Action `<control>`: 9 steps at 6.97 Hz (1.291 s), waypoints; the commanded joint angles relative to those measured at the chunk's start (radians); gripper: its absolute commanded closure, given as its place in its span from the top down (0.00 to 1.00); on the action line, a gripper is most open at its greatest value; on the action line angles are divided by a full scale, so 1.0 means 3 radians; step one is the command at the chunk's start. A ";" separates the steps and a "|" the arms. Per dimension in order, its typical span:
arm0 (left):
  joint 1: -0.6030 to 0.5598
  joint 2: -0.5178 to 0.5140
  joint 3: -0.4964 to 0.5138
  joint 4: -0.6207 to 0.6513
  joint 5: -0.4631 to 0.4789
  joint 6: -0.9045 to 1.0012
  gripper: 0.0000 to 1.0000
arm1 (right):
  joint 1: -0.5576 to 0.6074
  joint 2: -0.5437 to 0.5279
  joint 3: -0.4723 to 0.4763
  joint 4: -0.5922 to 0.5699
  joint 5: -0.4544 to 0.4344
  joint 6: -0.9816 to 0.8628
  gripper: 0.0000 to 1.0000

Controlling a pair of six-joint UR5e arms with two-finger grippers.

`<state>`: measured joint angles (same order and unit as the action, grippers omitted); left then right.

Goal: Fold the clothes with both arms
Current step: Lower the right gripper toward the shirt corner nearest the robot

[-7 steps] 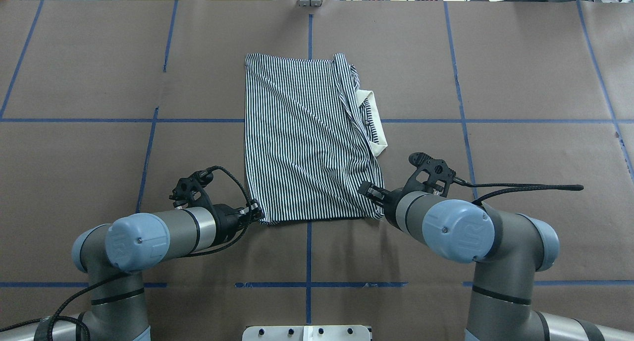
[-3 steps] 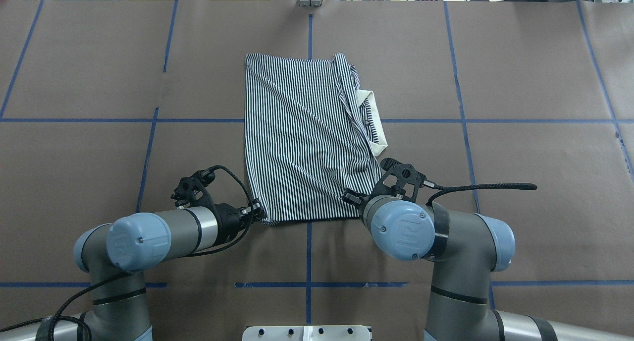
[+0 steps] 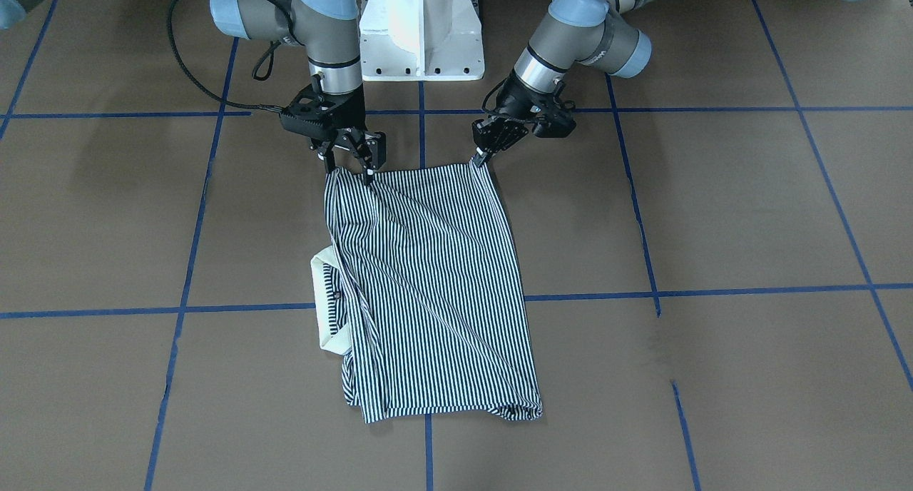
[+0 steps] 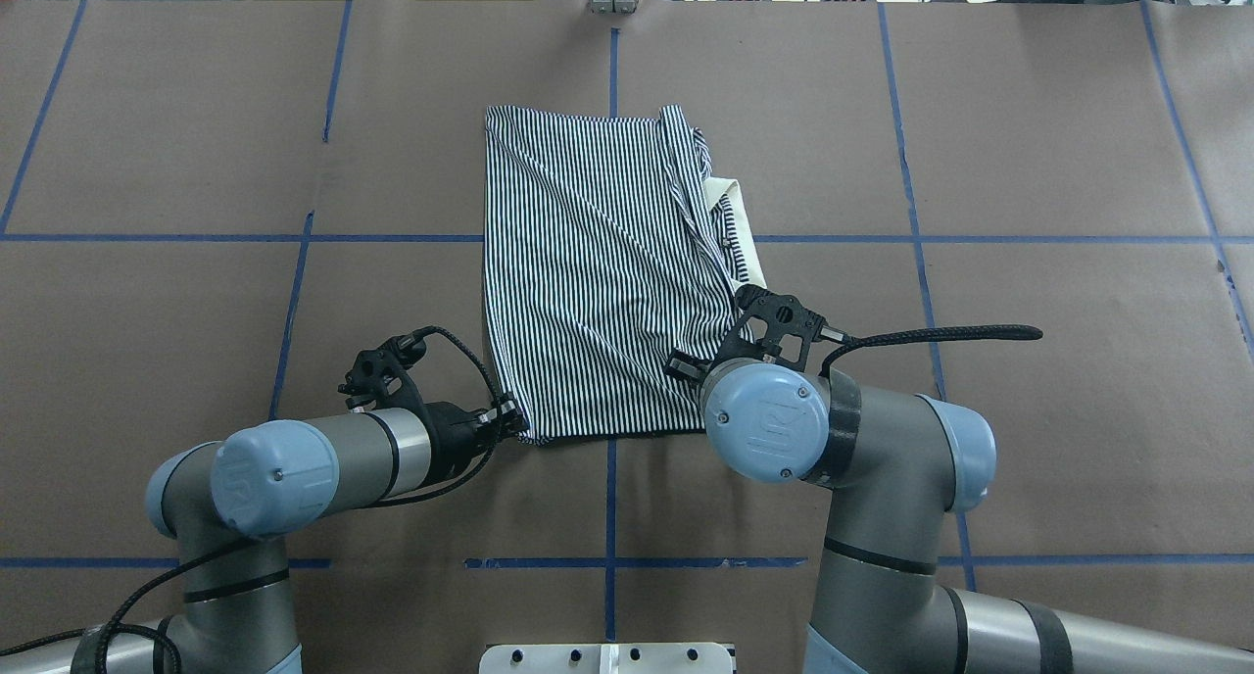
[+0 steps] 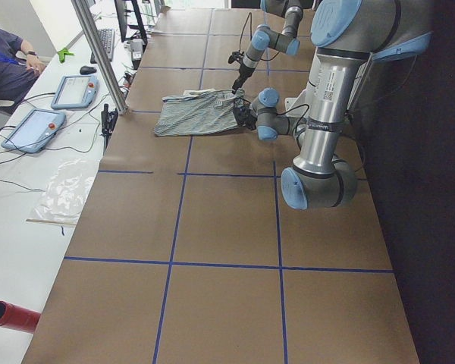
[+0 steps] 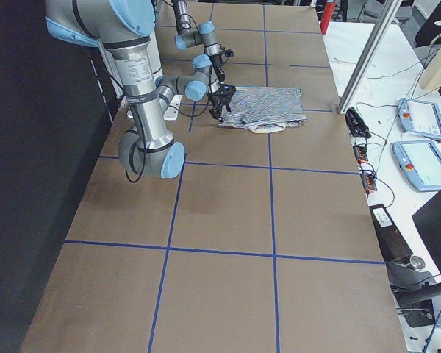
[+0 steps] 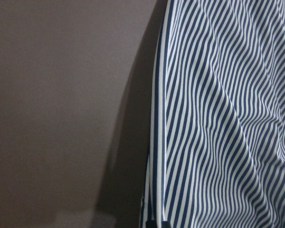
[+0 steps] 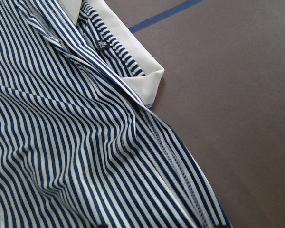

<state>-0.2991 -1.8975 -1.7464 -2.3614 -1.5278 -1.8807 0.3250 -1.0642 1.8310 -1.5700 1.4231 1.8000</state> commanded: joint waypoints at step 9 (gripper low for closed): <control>0.0000 0.0000 0.0013 -0.0003 0.0005 0.0005 0.00 | -0.0061 0.0193 -0.0361 -0.0039 0.0022 -0.0022 0.81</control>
<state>-0.2991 -1.8975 -1.7442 -2.3624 -1.5268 -1.8793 0.3114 -1.0034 1.7229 -1.5814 1.4295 1.7930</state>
